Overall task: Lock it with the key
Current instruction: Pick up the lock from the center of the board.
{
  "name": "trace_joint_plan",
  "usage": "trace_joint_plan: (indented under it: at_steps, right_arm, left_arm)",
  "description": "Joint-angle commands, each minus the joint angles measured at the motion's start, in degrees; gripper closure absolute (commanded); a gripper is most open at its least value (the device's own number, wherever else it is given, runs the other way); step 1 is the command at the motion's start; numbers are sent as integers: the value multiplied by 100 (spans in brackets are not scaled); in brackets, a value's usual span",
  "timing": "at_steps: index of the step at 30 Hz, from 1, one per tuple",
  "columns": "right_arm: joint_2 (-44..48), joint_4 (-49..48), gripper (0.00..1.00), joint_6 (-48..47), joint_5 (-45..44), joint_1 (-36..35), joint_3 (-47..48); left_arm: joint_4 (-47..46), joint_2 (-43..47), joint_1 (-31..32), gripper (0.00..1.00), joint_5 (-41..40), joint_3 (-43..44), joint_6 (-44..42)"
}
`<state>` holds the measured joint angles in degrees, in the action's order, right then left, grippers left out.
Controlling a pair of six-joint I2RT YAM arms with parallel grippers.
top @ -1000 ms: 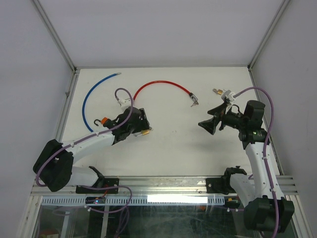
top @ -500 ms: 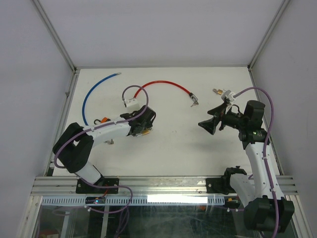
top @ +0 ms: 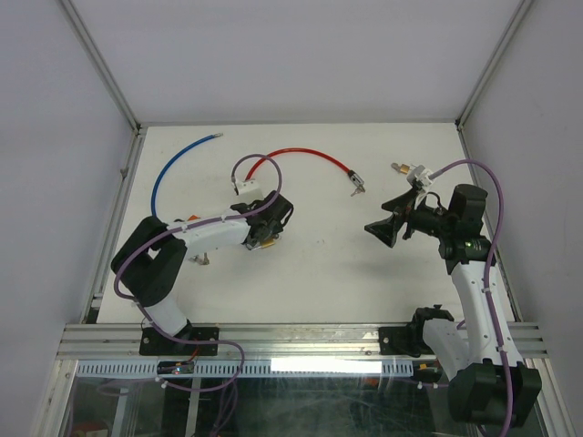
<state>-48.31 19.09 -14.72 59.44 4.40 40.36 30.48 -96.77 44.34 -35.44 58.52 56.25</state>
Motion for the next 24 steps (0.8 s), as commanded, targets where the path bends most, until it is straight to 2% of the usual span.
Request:
trace_joint_plan:
  at_steps: [1, 24]
  right_arm:
    - [109, -284, 7, 18, 167, -27, -28]
    - [152, -283, 7, 14, 157, -27, -39]
  left_arm:
    - [-70, 31, 74, 35, 11, 212, 87]
    - [373, -201, 188, 42, -26, 325, 483]
